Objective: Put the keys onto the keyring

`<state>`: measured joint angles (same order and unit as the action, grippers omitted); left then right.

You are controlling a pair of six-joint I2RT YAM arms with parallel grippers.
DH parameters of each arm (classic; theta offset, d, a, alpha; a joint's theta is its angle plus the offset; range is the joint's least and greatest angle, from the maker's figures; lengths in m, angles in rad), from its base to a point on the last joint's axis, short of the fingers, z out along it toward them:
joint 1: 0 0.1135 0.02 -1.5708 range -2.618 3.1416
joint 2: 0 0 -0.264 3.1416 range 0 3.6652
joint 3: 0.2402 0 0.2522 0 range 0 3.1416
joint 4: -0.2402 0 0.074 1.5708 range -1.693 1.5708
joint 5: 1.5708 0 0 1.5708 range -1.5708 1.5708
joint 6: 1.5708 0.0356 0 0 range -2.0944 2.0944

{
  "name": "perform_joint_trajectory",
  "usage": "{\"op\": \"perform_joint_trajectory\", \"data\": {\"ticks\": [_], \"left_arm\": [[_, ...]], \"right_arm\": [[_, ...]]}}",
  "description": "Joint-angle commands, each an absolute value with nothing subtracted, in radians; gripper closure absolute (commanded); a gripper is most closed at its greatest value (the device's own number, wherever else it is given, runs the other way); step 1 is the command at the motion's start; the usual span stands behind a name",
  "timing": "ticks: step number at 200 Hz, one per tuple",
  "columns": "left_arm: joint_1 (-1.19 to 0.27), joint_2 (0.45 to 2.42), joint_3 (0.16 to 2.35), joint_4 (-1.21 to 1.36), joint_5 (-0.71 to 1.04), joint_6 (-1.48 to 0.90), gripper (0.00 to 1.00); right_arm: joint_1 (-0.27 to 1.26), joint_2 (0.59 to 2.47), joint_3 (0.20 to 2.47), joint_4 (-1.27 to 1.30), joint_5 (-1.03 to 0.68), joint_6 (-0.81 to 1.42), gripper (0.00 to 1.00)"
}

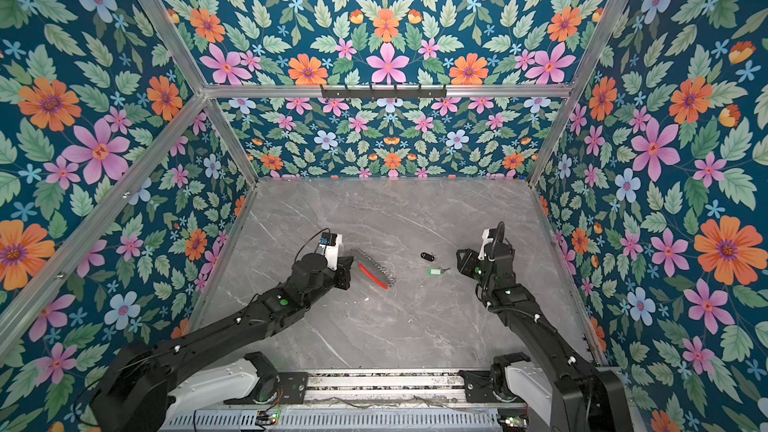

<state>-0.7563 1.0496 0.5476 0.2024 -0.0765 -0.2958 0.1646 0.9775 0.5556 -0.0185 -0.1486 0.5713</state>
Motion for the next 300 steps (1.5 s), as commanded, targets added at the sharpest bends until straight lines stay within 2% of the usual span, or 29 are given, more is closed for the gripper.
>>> {"op": "perform_joint_trajectory", "data": {"ticks": [1,18,47,73,108,139,192,211,255,300], "left_arm": [[-0.756,0.998,0.593,0.199,0.088,0.015,1.0],[-0.755,1.003,0.671,0.149,0.153,0.164,1.0],[-0.751,1.075,0.866,-0.015,0.222,0.256,1.0],[-0.748,1.105,0.956,-0.065,0.297,0.3,1.0],[-0.744,1.103,0.96,0.025,0.319,0.305,1.0],[-0.744,1.123,0.958,0.126,0.339,0.264,1.0],[-0.717,1.174,1.018,0.14,0.374,0.259,1.0],[-0.687,1.177,1.007,0.16,0.408,0.26,1.0],[-0.589,1.195,0.995,0.22,0.543,0.183,1.0],[-0.495,1.228,1.004,0.307,0.666,0.09,1.0]], "right_arm": [[0.168,0.947,0.668,-0.391,-0.135,0.548,0.57],[0.171,0.929,0.715,-0.488,-0.193,0.561,0.6],[0.21,0.905,0.743,-0.498,-0.347,0.639,0.62],[0.345,0.948,0.86,-0.548,-0.298,0.624,0.62],[0.483,1.035,1.049,-0.628,-0.221,0.602,0.6],[0.486,1.065,1.151,-0.636,-0.262,0.614,0.62],[0.487,1.119,1.214,-0.508,-0.326,0.667,0.71],[0.499,1.16,1.238,-0.454,-0.342,0.695,0.78],[0.586,1.292,1.332,-0.371,-0.333,0.686,0.79],[0.611,1.402,1.41,-0.336,-0.305,0.678,0.79]]}}
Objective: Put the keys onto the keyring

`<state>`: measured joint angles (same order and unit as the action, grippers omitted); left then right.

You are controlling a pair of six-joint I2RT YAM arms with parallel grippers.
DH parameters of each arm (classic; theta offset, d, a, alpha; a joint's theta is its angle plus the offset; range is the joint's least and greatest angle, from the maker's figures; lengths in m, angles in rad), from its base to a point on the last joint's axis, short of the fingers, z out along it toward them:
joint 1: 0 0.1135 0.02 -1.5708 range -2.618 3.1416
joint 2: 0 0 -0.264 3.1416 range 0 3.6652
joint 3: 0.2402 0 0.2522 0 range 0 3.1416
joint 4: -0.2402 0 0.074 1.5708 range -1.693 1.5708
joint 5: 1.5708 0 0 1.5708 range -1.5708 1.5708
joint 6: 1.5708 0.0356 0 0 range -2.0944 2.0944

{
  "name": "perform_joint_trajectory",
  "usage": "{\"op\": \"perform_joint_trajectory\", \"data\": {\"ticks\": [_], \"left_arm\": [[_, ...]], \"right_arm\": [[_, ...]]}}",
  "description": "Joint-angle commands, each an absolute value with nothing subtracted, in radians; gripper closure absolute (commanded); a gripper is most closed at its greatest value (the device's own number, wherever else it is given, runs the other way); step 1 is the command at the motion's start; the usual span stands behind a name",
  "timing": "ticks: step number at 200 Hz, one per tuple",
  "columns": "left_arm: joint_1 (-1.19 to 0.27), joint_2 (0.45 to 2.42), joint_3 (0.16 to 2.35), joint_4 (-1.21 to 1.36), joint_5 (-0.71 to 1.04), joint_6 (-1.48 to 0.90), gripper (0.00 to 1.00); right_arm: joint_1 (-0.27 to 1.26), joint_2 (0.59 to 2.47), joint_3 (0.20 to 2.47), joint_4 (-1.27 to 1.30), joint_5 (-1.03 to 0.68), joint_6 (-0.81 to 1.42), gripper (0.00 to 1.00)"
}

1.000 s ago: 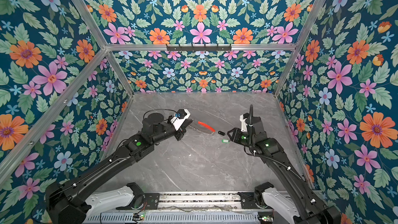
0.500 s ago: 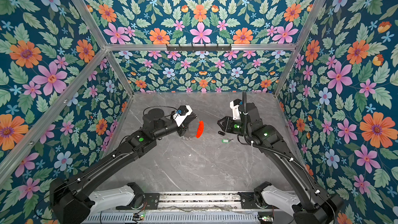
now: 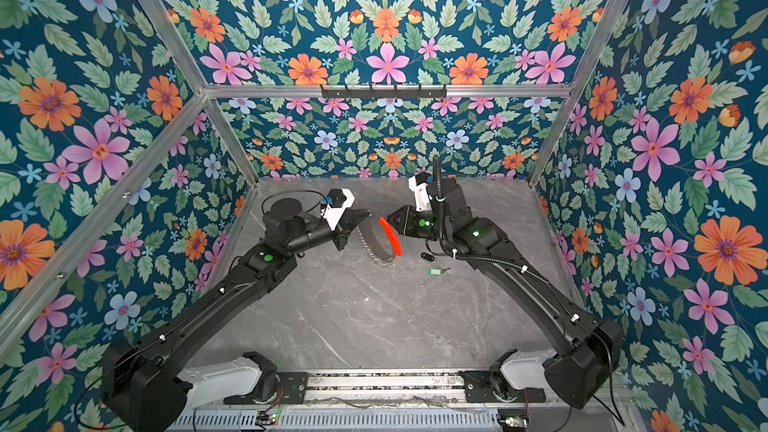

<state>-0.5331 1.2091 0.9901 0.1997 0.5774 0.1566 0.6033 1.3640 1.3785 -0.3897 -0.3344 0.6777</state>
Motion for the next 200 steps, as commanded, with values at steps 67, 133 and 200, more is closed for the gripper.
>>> {"op": "perform_joint_trajectory", "data": {"ticks": [67,133,200], "left_arm": [[-0.458,1.307,0.98,0.443,0.64,0.085,1.0],[-0.407,1.384,1.06,0.407,0.726,-0.044,1.0],[-0.405,1.311,0.984,0.397,0.659,-0.002,1.0]], "right_arm": [[0.611,1.615,1.559,-0.288,-0.309,0.628,0.78],[0.602,1.592,1.493,-0.234,-0.273,0.598,0.71],[0.597,1.505,1.486,-0.473,-0.04,0.582,0.49]]}}
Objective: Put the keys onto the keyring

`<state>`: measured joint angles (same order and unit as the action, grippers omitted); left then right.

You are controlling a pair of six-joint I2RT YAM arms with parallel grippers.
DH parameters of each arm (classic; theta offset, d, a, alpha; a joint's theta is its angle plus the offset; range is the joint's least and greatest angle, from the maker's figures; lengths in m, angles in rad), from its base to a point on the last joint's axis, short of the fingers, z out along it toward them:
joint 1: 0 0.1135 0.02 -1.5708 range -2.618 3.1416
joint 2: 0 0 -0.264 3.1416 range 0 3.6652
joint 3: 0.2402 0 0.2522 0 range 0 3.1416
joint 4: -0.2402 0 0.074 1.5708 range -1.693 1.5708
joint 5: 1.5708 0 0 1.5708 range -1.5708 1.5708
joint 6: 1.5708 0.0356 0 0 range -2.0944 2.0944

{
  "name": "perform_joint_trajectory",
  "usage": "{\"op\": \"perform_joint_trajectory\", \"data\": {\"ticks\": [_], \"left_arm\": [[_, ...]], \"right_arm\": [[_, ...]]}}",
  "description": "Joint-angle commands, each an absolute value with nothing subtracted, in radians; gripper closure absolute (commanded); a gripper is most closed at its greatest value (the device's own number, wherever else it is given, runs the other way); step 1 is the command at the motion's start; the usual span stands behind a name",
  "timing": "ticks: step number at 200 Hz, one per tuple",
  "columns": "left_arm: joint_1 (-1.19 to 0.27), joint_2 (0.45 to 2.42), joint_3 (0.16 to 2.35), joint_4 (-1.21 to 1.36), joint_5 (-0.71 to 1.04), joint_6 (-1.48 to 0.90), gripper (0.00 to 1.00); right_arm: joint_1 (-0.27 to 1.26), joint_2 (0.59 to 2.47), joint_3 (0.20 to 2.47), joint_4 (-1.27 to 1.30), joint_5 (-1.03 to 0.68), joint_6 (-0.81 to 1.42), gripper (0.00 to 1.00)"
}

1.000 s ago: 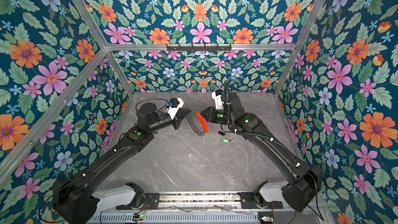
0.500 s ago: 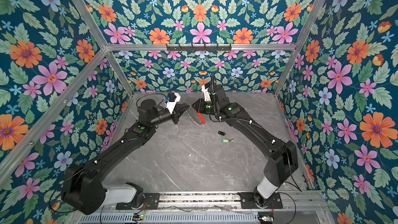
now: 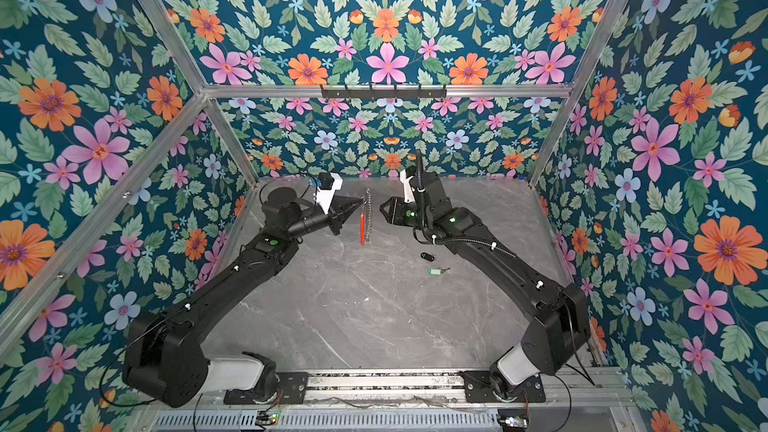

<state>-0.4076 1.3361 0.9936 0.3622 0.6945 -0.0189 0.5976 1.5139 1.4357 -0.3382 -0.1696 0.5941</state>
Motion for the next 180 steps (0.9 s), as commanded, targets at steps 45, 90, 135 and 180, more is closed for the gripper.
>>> {"op": "perform_joint_trajectory", "data": {"ticks": [45,90,135,180], "left_arm": [[-0.394,1.354,1.092,0.255,0.73,-0.073,0.98],[-0.391,1.35,1.066,0.322,0.833,-0.187,1.0],[-0.387,1.395,1.141,0.344,0.922,-0.258,1.0],[-0.381,1.529,1.332,0.301,0.994,-0.325,1.0]], "right_arm": [[0.579,1.423,1.505,-0.632,-0.018,0.576,0.51],[0.568,1.357,1.48,-0.577,-0.252,0.486,0.57],[0.558,1.433,1.65,-0.626,-0.38,0.408,0.69],[0.459,1.522,1.772,-0.57,-0.515,0.425,0.71]]}}
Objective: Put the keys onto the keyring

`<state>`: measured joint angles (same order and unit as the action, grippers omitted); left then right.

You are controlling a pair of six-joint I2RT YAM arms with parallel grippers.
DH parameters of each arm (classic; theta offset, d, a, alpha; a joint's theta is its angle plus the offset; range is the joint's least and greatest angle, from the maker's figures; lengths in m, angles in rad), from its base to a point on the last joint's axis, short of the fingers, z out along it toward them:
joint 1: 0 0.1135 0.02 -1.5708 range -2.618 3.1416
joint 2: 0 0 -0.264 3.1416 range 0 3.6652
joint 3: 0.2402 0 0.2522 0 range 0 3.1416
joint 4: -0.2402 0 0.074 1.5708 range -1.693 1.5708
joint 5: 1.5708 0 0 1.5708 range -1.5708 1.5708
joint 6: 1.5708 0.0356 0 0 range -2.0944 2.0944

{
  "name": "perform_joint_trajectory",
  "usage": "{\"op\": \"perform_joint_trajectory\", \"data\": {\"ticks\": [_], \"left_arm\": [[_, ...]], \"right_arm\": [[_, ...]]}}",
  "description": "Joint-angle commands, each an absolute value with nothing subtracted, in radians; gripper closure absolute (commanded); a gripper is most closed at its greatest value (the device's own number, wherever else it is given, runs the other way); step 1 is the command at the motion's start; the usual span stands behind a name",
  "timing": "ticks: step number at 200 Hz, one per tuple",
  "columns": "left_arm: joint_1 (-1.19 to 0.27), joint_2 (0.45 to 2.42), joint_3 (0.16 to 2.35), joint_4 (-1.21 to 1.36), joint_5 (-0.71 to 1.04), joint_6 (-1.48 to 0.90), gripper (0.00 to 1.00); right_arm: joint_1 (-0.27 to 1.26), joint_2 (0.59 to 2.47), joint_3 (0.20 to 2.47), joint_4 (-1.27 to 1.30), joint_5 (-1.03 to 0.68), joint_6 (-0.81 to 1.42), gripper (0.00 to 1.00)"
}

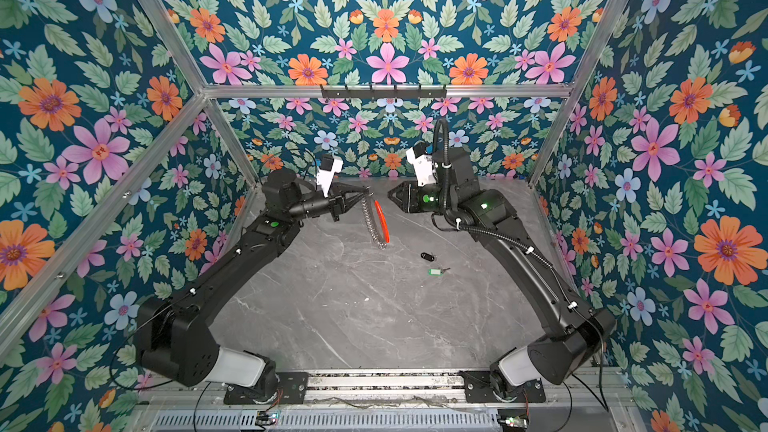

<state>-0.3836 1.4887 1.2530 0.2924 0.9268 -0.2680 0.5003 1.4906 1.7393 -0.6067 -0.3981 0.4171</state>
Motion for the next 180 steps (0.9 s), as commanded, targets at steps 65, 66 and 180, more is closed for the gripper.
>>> {"op": "perform_joint_trajectory", "data": {"ticks": [65,66,180], "left_arm": [[-0.38,1.567,1.345,0.6,0.991,-0.529,1.0],[-0.38,1.567,1.345,0.604,0.992,-0.533,1.0],[-0.381,1.581,1.275,0.919,0.982,-0.788,1.0]], "right_arm": [[0.403,1.63,1.866,-0.451,-0.658,0.46,0.71],[0.403,1.631,1.866,-0.45,-0.66,0.461,0.72],[0.397,1.572,1.729,-0.186,-0.794,0.562,0.72]]}}
